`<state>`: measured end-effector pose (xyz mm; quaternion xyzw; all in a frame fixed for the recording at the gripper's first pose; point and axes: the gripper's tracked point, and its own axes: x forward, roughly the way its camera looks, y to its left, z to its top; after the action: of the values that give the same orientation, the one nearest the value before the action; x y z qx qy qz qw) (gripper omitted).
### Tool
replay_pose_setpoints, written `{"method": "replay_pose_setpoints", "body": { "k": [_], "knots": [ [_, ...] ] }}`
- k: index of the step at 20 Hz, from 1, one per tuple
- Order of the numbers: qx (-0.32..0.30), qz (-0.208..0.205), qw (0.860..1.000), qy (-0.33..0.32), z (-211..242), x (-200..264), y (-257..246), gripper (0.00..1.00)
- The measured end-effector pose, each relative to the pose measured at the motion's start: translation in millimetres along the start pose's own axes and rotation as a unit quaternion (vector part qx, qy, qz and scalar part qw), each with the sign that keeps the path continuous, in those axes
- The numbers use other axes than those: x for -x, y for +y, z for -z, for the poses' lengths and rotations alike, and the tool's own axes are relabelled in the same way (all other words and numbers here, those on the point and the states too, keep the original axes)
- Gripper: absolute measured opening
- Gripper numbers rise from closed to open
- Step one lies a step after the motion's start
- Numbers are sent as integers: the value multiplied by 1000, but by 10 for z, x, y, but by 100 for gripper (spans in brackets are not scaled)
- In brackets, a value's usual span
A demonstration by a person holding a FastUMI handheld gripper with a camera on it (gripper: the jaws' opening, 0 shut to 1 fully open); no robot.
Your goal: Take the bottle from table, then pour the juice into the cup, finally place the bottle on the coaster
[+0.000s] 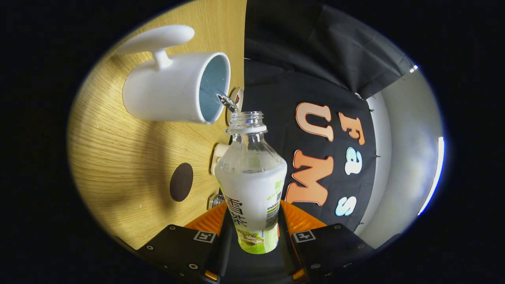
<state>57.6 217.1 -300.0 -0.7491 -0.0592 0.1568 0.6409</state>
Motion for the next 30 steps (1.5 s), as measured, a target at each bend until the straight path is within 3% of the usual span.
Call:
{"method": "replay_pose_setpoints", "body": {
  "k": [30],
  "knots": [
    [62,24,997,-23,-71,-21,-237,56]
  ]
}}
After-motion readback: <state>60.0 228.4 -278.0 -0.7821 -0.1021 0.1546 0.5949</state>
